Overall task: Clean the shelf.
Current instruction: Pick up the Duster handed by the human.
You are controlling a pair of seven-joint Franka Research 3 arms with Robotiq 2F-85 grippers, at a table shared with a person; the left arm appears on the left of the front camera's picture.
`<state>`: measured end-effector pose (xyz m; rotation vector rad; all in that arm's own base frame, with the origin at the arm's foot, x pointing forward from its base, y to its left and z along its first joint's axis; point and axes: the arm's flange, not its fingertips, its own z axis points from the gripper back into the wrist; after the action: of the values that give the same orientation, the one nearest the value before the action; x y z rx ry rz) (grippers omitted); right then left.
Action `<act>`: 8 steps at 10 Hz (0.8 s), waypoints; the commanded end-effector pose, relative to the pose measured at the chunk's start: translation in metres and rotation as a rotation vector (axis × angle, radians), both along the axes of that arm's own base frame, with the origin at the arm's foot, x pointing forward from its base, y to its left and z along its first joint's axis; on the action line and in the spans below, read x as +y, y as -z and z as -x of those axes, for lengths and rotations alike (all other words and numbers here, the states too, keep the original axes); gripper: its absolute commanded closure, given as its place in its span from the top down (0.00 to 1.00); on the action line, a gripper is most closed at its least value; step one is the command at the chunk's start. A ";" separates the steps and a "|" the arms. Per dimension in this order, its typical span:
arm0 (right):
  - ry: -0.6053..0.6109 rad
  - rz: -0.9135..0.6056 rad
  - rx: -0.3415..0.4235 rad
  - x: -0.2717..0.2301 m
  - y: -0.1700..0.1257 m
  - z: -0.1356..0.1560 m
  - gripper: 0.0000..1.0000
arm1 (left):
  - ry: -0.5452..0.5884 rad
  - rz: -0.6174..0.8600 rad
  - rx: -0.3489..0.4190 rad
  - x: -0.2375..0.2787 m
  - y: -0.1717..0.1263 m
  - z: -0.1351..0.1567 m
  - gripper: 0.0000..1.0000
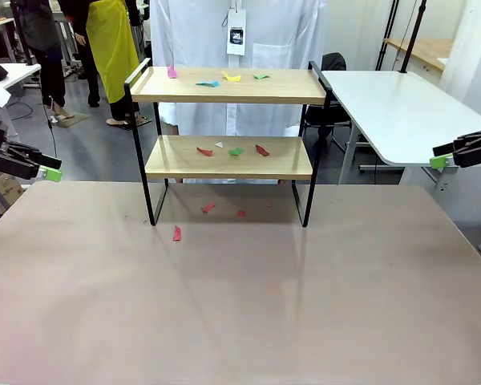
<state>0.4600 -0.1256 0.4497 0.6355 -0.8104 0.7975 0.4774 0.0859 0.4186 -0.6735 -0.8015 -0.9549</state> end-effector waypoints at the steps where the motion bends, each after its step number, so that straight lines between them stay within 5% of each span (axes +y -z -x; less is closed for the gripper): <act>1: 0.012 0.029 -0.024 0.005 -0.018 0.012 1.00 | 0.012 -0.011 -0.023 -0.007 -0.008 0.007 1.00; 5: -0.017 0.018 -0.019 -0.011 -0.005 -0.014 1.00 | 0.016 0.047 -0.010 0.014 0.010 -0.018 1.00; 8: -0.086 -0.134 -0.144 -0.056 0.014 -0.049 1.00 | 0.109 0.232 -0.092 0.050 0.039 -0.035 1.00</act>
<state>0.4880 -0.1616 0.4405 0.6813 -0.8981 0.8377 0.5017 0.1274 0.3776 -0.8090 -0.8978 -0.9602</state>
